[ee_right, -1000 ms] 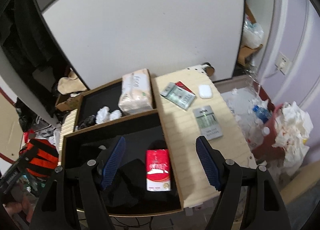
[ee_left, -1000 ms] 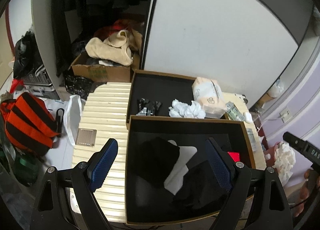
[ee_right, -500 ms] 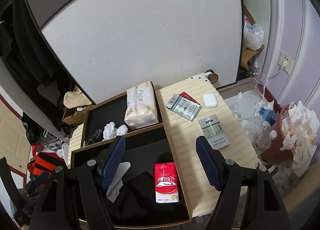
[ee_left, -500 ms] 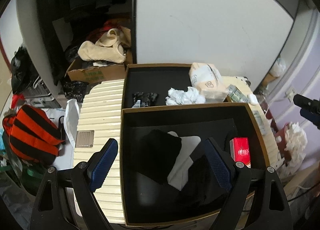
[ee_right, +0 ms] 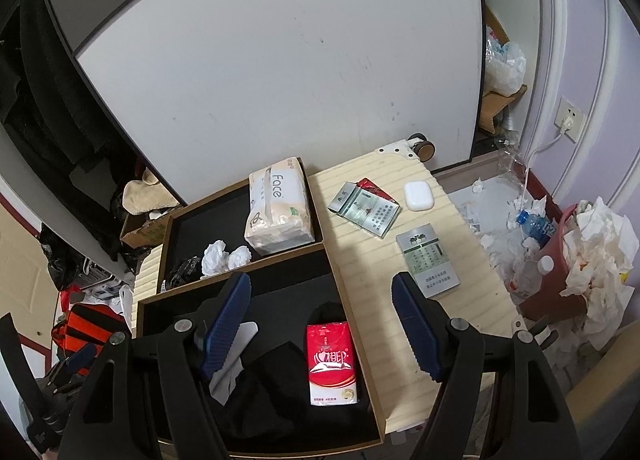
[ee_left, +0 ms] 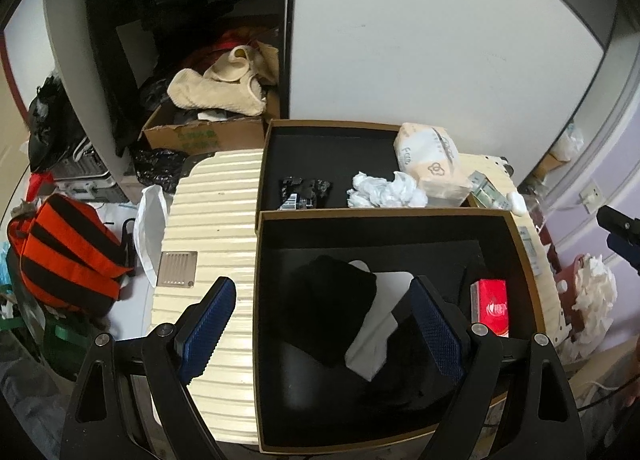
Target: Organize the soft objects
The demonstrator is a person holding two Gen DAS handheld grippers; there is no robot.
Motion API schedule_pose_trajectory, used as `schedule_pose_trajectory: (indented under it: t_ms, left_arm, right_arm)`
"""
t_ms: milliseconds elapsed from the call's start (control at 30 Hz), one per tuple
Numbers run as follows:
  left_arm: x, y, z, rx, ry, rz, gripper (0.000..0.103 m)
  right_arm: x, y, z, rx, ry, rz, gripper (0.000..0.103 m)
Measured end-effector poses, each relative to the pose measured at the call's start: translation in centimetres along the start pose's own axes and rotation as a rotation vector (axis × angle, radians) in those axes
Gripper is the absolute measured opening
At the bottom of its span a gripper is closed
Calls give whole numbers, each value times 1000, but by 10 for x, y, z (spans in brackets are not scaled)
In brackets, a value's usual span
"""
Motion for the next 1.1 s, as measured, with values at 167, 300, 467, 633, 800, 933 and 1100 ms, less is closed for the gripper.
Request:
schedule_pose_trajectory:
  t_ms: [167, 300, 467, 633, 800, 933, 1100]
  left_arm:
    - [-2, 2, 0, 5, 4, -9, 86]
    - [-1, 3, -1, 7, 3, -8, 86]
    - [-1, 4, 0, 9, 3, -12, 86]
    - [-1, 6, 0, 6, 0, -20, 86]
    - [-1, 9, -2, 16, -1, -23, 86]
    - [1, 11, -3, 19, -8, -29, 86]
    - [0, 11, -4, 12, -11, -36, 86]
  right_arm:
    - [0, 0, 0, -5, 0, -1, 72]
    - [0, -1, 0, -3, -1, 4, 72]
    - [-1, -1, 0, -6, 0, 7, 72]
    - [0, -2, -1, -13, -10, 5, 72]
    - [0, -5, -1, -25, -11, 10, 72]
    - [0, -5, -1, -26, -13, 12, 72]
    - [0, -5, -1, -20, -14, 9, 72]
Point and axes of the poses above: each gripper's, at about its wrist camera, not at the fingertips, and x roughly against the way its jaws point, y to its left, z to its underside, the point moved 8 cm from there along -x, roughly the way its jaws point, and after that the axes turned 1 degree about x, right-handed, at the moved point
